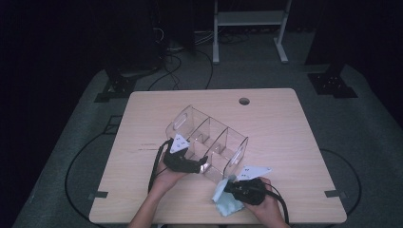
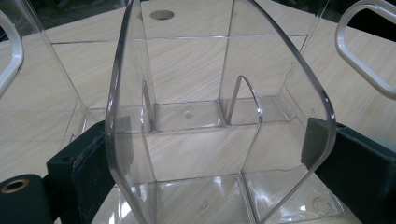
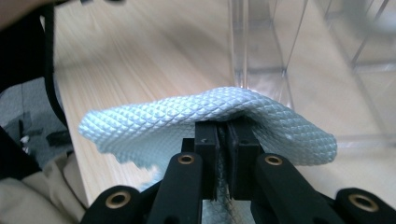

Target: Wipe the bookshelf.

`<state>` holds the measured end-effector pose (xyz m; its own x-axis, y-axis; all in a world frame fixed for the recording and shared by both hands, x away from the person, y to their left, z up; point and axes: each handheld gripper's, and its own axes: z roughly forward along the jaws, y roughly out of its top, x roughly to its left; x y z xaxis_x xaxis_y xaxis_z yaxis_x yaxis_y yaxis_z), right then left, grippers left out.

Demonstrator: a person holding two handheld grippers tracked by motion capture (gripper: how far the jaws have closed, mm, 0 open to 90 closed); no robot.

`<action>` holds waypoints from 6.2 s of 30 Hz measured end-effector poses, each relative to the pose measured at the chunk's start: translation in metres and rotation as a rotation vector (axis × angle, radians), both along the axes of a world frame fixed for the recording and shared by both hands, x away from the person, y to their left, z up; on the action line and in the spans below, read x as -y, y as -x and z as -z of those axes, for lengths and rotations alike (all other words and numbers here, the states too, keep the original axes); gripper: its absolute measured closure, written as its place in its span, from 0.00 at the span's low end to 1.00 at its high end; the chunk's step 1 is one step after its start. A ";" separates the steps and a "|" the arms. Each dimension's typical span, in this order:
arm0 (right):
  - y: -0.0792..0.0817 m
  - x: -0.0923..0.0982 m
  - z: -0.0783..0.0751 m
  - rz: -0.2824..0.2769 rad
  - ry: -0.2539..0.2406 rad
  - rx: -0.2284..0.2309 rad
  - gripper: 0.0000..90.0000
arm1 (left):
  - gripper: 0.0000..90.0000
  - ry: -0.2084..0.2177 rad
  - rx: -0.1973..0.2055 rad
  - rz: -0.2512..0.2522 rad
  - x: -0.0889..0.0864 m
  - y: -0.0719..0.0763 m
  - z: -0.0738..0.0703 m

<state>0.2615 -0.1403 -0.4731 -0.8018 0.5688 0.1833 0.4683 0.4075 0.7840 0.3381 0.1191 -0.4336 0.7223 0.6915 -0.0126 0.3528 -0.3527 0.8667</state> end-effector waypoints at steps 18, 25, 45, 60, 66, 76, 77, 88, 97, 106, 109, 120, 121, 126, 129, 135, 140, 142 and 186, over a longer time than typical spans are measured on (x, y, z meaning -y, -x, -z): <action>-0.004 0.013 0.006 0.090 -0.014 -0.052 0.93 | 0.06 0.028 -0.017 0.021 0.003 0.001 -0.002; -0.006 0.030 0.004 0.141 -0.035 -0.077 0.93 | 0.07 0.039 -0.017 0.066 0.008 0.005 -0.003; -0.002 0.050 -0.015 0.180 -0.158 -0.042 0.93 | 0.08 0.039 0.064 0.046 -0.025 0.011 -0.025; -0.002 0.049 -0.015 0.187 -0.159 -0.041 0.93 | 0.08 0.028 0.083 0.003 -0.062 0.006 -0.030; -0.002 0.049 -0.015 0.188 -0.161 -0.042 0.93 | 0.08 0.063 0.041 0.000 -0.067 -0.011 -0.025; -0.003 0.051 -0.015 0.198 -0.165 -0.051 0.93 | 0.08 0.072 0.003 0.062 -0.058 -0.038 -0.014; -0.003 0.051 -0.015 0.200 -0.165 -0.052 0.93 | 0.08 0.084 0.009 0.071 -0.057 -0.039 -0.015; -0.004 0.056 -0.014 0.214 -0.166 -0.059 0.93 | 0.08 0.081 -0.021 0.149 -0.046 -0.051 -0.013; -0.009 0.078 -0.015 0.274 -0.180 -0.066 0.93 | 0.08 0.047 -0.027 0.231 -0.039 -0.036 -0.015; -0.019 0.108 -0.015 0.348 -0.203 -0.080 0.93 | 0.19 0.044 -0.010 0.319 -0.030 -0.021 -0.011; -0.021 0.116 -0.016 0.368 -0.199 -0.076 0.93 | 0.24 0.037 -0.009 0.345 -0.023 -0.017 -0.012; -0.032 0.143 -0.017 0.424 -0.193 -0.067 0.93 | 0.48 0.019 0.012 0.366 -0.007 -0.003 -0.011; -0.033 0.145 -0.018 0.426 -0.188 -0.061 0.93 | 0.49 0.020 0.009 0.361 -0.006 -0.003 -0.011; -0.034 0.148 -0.022 0.422 -0.196 -0.036 0.93 | 0.51 0.024 0.009 0.349 -0.004 -0.001 -0.010; -0.033 0.147 -0.029 0.421 -0.199 -0.015 0.93 | 0.51 0.027 0.009 0.350 -0.004 -0.001 -0.010; -0.031 0.145 -0.052 0.417 -0.197 0.057 0.93 | 0.52 0.047 0.004 0.352 -0.006 0.005 -0.009; -0.035 0.145 -0.053 0.414 -0.209 0.059 0.93 | 0.51 0.046 0.000 0.343 -0.006 0.008 -0.010; -0.037 0.144 -0.047 0.416 -0.199 0.053 0.93 | 0.51 0.048 0.002 0.340 -0.007 0.009 -0.009; -0.062 0.125 -0.024 0.457 -0.143 0.087 0.93 | 0.51 0.060 0.002 0.268 -0.014 0.015 -0.008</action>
